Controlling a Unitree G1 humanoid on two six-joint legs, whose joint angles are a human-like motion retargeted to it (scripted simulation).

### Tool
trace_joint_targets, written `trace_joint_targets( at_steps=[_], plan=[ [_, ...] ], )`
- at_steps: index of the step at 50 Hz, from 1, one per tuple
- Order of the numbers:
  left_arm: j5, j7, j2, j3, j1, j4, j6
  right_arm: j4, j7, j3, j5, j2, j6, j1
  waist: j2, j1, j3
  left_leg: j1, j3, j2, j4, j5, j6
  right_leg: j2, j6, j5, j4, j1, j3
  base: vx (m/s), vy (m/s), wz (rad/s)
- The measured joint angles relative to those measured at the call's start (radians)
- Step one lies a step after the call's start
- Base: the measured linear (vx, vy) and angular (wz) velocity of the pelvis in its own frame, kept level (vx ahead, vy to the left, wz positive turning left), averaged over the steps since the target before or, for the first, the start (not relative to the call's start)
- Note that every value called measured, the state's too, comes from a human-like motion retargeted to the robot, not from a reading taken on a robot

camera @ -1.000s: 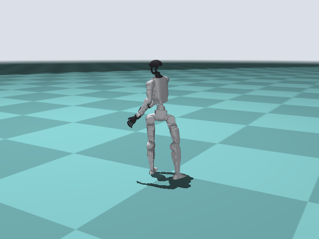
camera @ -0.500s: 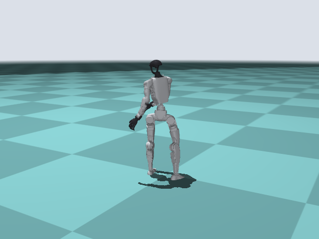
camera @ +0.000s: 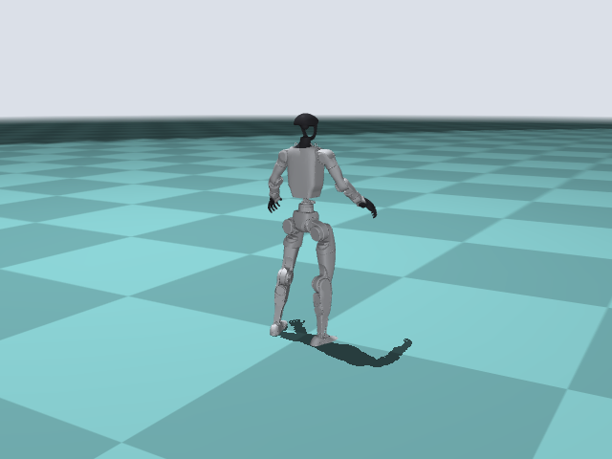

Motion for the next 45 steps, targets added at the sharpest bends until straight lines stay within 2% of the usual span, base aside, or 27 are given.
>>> trace_joint_targets(
  at_steps=[10,20,24,35,45],
  plan=[
    [0.025,-0.051,-0.156,-0.1,-0.081,-0.035,-0.015,0.038,-0.003,-0.185,0.007,-0.056,0.012,0.079,0.1,-0.235,0.005,0.105,0.227,0.046,-0.003,0.0,-0.015,0.106,0.0,0.098,-0.129,0.045,0.185,-0.01,-0.19,-1.16],
    [0.21,-0.131,-0.269,-0.348,-0.276,-0.06,-0.029,0.0,0.06,-0.333,-0.065,-0.128,0.014,0.244,0.179,-0.486,0.024,0.144,0.347,0.074,0.015,0.001,-0.02,0.17,0.0,0.141,-0.159,0.042,0.281,0.01,-0.13,-0.68],
    [0.222,-0.156,-0.315,-0.448,-0.368,-0.063,-0.044,-0.016,0.06,-0.39,-0.044,-0.138,0.019,0.323,0.198,-0.56,0.031,0.146,0.376,0.071,0.016,-0.001,-0.016,0.177,0.0,0.14,-0.159,0.028,0.314,0.0,-0.04,-0.49],
    [0.156,-0.21,-0.381,-0.697,-0.473,-0.046,-0.081,-0.082,0.088,-0.404,0.021,-0.13,0.019,0.403,0.202,-0.707,0.049,0.147,0.488,0.055,0.007,0.009,-0.009,0.21,0.0,0.14,-0.159,-0.034,0.422,-0.03,-0.07,-0.67],
    [0.179,-0.224,-0.457,-0.726,-0.471,-0.017,-0.086,0.0,0.057,-0.372,0.015,-0.044,0.042,0.36,0.171,-0.717,0.033,0.154,0.568,0.059,0.012,0.009,0.007,0.251,0.0,0.135,-0.159,-0.063,0.485,0.0,-0.09,-0.52]
  ],
)
